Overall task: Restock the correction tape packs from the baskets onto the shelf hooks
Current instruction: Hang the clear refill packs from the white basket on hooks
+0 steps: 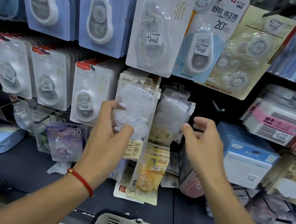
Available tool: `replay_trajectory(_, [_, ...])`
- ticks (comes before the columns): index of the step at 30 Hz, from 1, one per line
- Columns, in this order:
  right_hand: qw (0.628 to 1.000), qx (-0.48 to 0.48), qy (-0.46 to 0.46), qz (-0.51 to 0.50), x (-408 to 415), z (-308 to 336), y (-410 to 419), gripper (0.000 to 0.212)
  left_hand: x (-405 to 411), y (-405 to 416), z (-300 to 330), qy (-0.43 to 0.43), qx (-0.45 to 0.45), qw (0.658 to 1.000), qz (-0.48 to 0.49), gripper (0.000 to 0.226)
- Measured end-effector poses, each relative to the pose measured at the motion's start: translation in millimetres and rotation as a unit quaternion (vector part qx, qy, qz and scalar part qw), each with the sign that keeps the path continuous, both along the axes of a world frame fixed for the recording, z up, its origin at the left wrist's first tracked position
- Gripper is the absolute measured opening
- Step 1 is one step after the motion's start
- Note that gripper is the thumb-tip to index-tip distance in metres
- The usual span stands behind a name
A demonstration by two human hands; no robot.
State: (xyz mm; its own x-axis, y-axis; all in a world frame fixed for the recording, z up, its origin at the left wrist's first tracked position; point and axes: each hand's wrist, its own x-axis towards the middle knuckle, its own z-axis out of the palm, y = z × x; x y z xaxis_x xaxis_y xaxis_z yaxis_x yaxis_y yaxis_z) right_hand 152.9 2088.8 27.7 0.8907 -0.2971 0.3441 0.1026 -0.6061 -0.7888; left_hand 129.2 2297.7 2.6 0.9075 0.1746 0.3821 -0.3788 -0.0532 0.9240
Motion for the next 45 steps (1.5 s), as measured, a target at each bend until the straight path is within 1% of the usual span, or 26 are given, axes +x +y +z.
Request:
replay_trajectory(1, [1.0,0.013,-0.022,0.017,-3.5,-1.1,0.2,0.031,-0.6,-1.9,-1.4,0.002,0.003,1.0,-0.021,0.044])
replay_trajectory(2, [0.997,0.03,-0.03,0.06,-7.8,-2.6,1.1,0.026,-0.8,-4.4,-2.6,0.004,0.004,0.999,-0.045,0.046])
replay_trajectory(4, [0.982,0.061,-0.009,0.176,-17.9,-4.9,7.2,0.029,-2.7,-10.4,-4.3,0.007,0.007,0.995,-0.098,0.052])
replay_trajectory(5, [0.974,0.076,-0.002,0.214,-21.2,-6.2,10.7,0.028,-4.0,-13.5,-4.6,0.009,0.011,0.992,-0.123,0.054])
replay_trajectory(6, [0.968,0.097,-0.01,0.231,-23.6,-6.9,13.7,0.022,-5.2,-16.5,-5.2,0.011,0.014,0.989,-0.144,0.055])
replay_trajectory(8, [0.967,0.145,-0.035,0.206,-25.5,-7.0,15.9,0.014,-5.9,-20.7,-8.2,0.023,0.021,0.986,-0.161,0.06])
replay_trajectory(10, [0.97,0.185,-0.034,0.152,-25.2,-5.9,12.5,0.018,-4.0,-22.0,-11.3,0.046,0.041,0.985,-0.163,0.065])
replay_trajectory(12, [0.971,0.209,-0.013,0.118,-23.5,-3.9,6.8,0.025,-2.9,-22.4,-14.6,0.068,0.05,0.981,-0.174,0.066])
replay_trajectory(16, [0.963,0.23,0.021,0.141,-16.9,0.4,0.5,0.025,-3.9,-24.4,-16.2,0.068,0.043,0.978,-0.195,0.067])
replay_trajectory(19, [0.96,0.236,0.017,0.149,-14.0,3.4,1.3,0.025,-3.4,-22.8,-14.6,0.062,0.028,0.978,-0.195,0.066])
replay_trajectory(23, [0.962,0.233,0.021,0.142,-15.9,9.2,5.4,0.033,-6.2,-21.2,-8.3,0.07,-0.035,0.976,-0.204,0.062])
replay_trajectory(26, [0.957,0.248,0.017,0.15,-17.6,14.9,7.1,0.03,-8.7,-19.6,-3.1,0.06,-0.091,0.97,-0.218,0.055])
replay_trajectory(32, [0.951,0.274,0.004,0.144,-20.7,23.7,9.8,0.025,-7.5,-17.9,3.9,0.063,-0.139,0.958,-0.243,0.058])
replay_trajectory(35, [0.949,0.277,0.015,0.15,-21.5,25.7,8.1,0.028,-7.6,-17.9,4.5,0.066,-0.162,0.951,-0.257,0.058])
replay_trajectory(38, [0.937,0.304,0.025,0.168,-21.9,27.9,7.7,0.027,-8.4,-17.3,5.5,0.062,-0.182,0.942,-0.275,0.059])
replay_trajectory(40, [0.931,0.323,0.027,0.168,-20.8,28.7,7.9,0.031,-8.3,-16.9,6.4,0.067,-0.2,0.934,-0.289,0.06])
replay_trajectory(43, [0.924,0.343,0.03,0.165,-18.8,30.3,8.3,0.034,-5.7,-15.0,5.7,0.074,-0.211,0.928,-0.299,0.063])
replay_trajectory(45, [0.927,0.336,0.035,0.164,-14.8,27.4,7.4,0.033,-1.8,-13.3,3.2,0.077,-0.19,0.935,-0.29,0.066])
